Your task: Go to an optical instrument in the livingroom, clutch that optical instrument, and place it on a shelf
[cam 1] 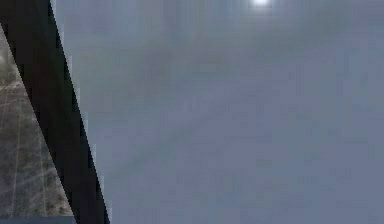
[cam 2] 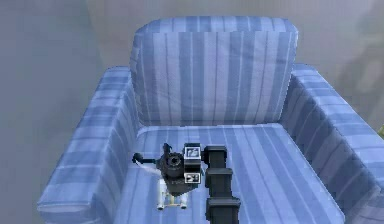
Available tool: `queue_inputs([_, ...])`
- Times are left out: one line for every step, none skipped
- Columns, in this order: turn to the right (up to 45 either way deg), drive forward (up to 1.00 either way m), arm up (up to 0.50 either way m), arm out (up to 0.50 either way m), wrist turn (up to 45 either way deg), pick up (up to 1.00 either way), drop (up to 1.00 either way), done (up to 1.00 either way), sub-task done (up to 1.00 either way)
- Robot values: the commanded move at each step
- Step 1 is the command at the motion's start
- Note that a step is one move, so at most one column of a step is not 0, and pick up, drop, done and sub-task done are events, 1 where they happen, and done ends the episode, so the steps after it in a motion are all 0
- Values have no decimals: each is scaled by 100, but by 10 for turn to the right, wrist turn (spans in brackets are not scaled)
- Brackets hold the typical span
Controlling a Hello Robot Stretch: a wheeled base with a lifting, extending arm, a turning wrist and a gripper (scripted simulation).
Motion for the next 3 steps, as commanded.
queue_inputs([0,0,-30,0,0,0,0,0,0])
queue_inputs([0,0,0,0,0,100,0,0,0])
queue_inputs([0,0,10,0,0,0,0,0,0])
